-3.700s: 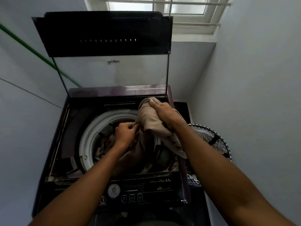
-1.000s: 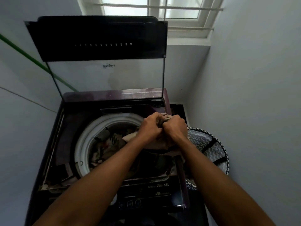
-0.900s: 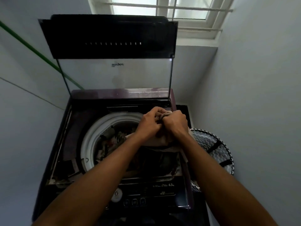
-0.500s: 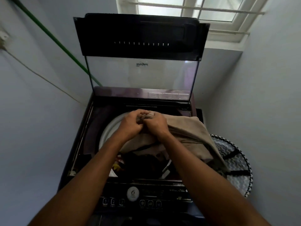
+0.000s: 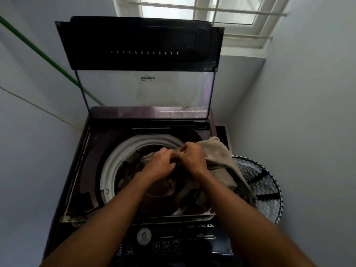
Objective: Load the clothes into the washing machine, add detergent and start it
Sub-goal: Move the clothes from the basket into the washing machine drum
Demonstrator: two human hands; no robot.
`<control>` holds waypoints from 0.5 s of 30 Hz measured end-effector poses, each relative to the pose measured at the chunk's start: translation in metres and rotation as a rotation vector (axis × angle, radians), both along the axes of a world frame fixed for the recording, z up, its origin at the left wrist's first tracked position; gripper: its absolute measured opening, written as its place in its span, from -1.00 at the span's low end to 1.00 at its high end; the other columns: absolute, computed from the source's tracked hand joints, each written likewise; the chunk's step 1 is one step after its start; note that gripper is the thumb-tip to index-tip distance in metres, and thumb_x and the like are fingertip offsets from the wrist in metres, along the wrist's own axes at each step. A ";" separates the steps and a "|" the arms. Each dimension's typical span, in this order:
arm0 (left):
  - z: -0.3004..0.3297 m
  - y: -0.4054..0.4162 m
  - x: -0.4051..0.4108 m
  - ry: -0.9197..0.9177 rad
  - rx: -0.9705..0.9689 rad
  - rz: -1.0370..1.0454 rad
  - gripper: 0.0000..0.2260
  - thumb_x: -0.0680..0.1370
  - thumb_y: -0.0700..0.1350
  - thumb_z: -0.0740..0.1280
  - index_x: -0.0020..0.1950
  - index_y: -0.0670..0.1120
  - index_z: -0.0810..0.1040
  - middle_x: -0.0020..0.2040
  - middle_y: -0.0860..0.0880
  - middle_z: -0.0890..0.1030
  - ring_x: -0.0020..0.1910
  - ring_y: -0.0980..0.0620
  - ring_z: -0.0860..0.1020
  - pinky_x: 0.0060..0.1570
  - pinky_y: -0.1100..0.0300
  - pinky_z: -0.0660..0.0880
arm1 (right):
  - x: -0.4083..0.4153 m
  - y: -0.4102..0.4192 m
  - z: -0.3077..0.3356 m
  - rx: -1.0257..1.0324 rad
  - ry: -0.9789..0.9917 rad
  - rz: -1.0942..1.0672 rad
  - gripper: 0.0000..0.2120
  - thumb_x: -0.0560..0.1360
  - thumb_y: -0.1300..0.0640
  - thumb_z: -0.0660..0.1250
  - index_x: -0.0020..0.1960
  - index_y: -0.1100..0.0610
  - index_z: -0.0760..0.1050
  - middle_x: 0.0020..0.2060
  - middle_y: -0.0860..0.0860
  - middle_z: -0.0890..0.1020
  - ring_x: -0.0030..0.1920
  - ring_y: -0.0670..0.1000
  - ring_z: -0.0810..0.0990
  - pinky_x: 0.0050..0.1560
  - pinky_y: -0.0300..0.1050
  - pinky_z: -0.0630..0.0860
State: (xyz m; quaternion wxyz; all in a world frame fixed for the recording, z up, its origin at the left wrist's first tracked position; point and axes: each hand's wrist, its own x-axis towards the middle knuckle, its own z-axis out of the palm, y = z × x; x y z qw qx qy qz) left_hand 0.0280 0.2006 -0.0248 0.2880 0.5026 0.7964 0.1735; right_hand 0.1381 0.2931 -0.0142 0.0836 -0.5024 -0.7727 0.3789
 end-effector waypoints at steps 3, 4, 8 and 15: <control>0.005 0.028 0.020 -0.029 0.110 -0.045 -0.65 0.49 -0.13 0.39 0.28 -0.08 0.50 0.17 -0.07 0.49 0.20 -0.04 0.48 0.23 0.14 0.39 | 0.018 0.022 0.003 0.261 0.000 -0.095 -0.80 0.40 0.09 0.40 -0.01 0.14 0.59 -0.02 0.11 0.57 0.05 0.13 0.53 0.06 0.05 0.51; 0.005 0.037 0.028 -0.034 0.135 -0.055 -0.64 0.49 -0.14 0.39 0.28 -0.10 0.50 0.18 -0.09 0.49 0.20 -0.06 0.48 0.23 0.15 0.38 | 0.026 0.027 0.002 0.335 -0.073 -0.108 -0.74 0.40 0.08 0.40 0.05 0.12 0.56 0.04 0.12 0.53 0.11 0.16 0.47 0.11 0.07 0.48; 0.005 0.064 0.055 -0.046 0.186 -0.099 -0.52 0.47 -0.05 0.41 0.38 -0.03 0.44 0.26 -0.06 0.45 0.27 -0.06 0.44 0.30 0.05 0.40 | 0.060 0.045 -0.001 0.316 -0.312 -0.218 -0.41 0.36 -0.13 0.42 0.29 0.09 0.35 0.22 0.14 0.40 0.27 0.22 0.37 0.18 0.16 0.40; 0.010 0.092 0.095 0.017 0.049 -0.291 -0.14 0.37 0.09 0.53 0.57 0.07 0.16 0.53 -0.11 0.18 0.44 -0.20 0.26 0.43 -0.01 0.29 | 0.108 0.062 -0.026 -0.372 -0.090 -0.381 0.26 -0.04 -0.50 0.38 0.55 -0.06 0.10 0.42 0.23 0.31 0.35 0.27 0.41 0.22 0.16 0.52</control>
